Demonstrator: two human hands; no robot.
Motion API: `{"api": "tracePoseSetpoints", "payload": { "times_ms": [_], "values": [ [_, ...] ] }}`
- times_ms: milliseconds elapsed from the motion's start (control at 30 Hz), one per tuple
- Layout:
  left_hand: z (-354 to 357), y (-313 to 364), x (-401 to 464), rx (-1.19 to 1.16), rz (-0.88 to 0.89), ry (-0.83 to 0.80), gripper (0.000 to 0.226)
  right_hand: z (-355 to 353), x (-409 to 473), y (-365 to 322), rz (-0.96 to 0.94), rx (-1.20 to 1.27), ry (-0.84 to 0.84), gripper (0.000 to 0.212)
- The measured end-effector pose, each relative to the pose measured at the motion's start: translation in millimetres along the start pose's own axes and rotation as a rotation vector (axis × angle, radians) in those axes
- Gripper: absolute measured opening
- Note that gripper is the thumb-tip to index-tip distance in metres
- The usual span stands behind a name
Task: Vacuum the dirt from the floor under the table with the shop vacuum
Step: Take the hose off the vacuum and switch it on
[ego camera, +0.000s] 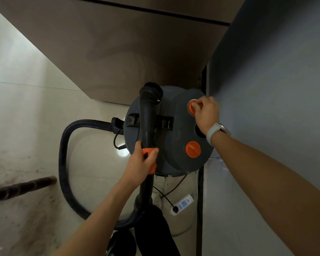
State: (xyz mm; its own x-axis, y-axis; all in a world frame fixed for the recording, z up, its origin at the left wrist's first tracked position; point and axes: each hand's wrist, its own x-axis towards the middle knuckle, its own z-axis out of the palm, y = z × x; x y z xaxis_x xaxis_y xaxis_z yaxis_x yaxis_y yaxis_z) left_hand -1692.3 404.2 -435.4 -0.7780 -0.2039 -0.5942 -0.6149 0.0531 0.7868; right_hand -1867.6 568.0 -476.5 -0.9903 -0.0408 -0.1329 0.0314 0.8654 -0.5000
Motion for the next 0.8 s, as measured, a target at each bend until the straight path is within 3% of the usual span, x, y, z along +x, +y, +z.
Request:
{"api": "tracePoseSetpoints", "payload": {
  "times_ms": [167, 300, 400, 500, 567, 633, 700, 800],
  "values": [
    [-6, -1, -3, -0.030, -0.027, 0.007, 0.021, -3, -12, -6, 0.042, 0.050, 0.004, 0.030],
    [-21, -2, -17, -0.062, -0.023, 0.028, 0.028, -1, -82, -30, -0.140, 0.315, 0.099, 0.029],
    [-38, 2, -31, -0.109, -0.001, 0.066, 0.026, 11, -153, -44, -0.211, 0.472, -0.154, 0.033],
    [-58, 5, -49, -0.145, 0.031, 0.146, 0.018, 28, -212, -56, -0.183, 0.478, -0.486, 0.039],
    [-70, 7, -65, -0.213, 0.052, 0.207, 0.017, 36, -240, -70, -0.181, 0.433, -0.587, 0.047],
    [-83, 7, -86, -0.307, 0.060, 0.264, 0.019, 38, -263, -88, -0.140, 0.377, -0.566, 0.050],
    [-98, 3, -111, -0.377, 0.056, 0.313, 0.022, 36, -283, -104, -0.120, 0.305, -0.497, 0.041],
    [-119, -7, -156, -0.478, 0.054, 0.362, 0.028, 19, -315, -128, -0.218, 0.169, -0.417, 0.032]
  ]
}}
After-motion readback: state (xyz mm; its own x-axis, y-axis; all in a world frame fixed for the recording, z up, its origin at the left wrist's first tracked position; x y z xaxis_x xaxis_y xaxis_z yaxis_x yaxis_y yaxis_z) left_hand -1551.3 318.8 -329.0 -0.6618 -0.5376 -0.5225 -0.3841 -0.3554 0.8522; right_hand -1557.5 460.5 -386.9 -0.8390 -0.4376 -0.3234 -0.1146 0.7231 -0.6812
